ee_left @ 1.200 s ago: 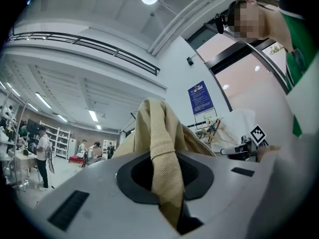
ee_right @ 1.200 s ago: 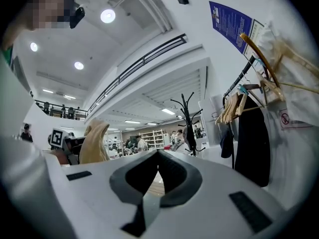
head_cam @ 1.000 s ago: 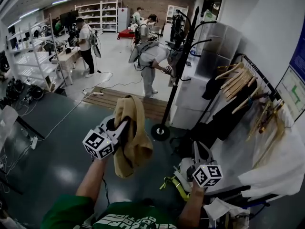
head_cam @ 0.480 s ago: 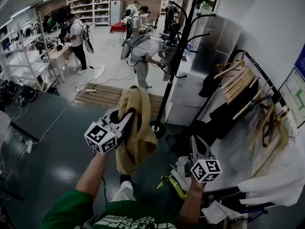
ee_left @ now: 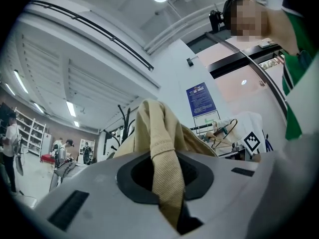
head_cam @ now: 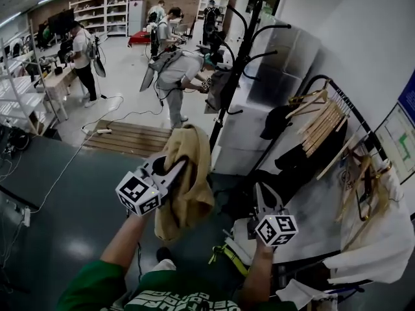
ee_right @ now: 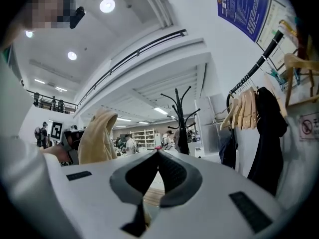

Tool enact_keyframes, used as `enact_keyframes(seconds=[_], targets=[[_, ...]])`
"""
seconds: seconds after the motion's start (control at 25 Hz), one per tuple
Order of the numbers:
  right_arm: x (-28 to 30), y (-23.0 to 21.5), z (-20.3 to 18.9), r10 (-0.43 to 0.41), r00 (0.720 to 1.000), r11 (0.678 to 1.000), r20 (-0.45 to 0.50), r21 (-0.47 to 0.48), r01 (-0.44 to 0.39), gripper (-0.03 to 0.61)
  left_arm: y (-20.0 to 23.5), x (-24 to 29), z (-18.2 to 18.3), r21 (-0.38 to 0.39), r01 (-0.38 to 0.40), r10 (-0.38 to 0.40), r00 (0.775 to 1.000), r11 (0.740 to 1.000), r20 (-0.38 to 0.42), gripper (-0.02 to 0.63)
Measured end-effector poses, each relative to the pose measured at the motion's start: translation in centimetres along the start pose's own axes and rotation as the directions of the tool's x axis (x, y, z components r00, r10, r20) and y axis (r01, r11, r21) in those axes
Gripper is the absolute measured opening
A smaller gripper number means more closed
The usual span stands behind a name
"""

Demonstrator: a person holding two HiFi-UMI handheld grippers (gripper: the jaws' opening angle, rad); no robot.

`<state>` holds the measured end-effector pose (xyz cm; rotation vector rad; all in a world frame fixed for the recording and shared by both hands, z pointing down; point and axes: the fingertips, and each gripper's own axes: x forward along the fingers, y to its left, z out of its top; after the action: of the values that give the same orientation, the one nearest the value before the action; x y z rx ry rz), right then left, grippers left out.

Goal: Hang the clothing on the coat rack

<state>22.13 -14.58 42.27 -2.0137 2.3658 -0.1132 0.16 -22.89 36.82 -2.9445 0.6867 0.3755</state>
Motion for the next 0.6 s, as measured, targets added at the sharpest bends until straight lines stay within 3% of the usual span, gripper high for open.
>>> enact_keyframes(seconds=[0.6], targets=[[8.1, 0.4, 1.9, -0.082, 0.994, 0.997, 0.067, 0.008, 0.082, 0.008, 7.8, 5.4, 1.3, 0.054, 0.109, -0.111, 0.993, 0.993, 0.03, 0.043]])
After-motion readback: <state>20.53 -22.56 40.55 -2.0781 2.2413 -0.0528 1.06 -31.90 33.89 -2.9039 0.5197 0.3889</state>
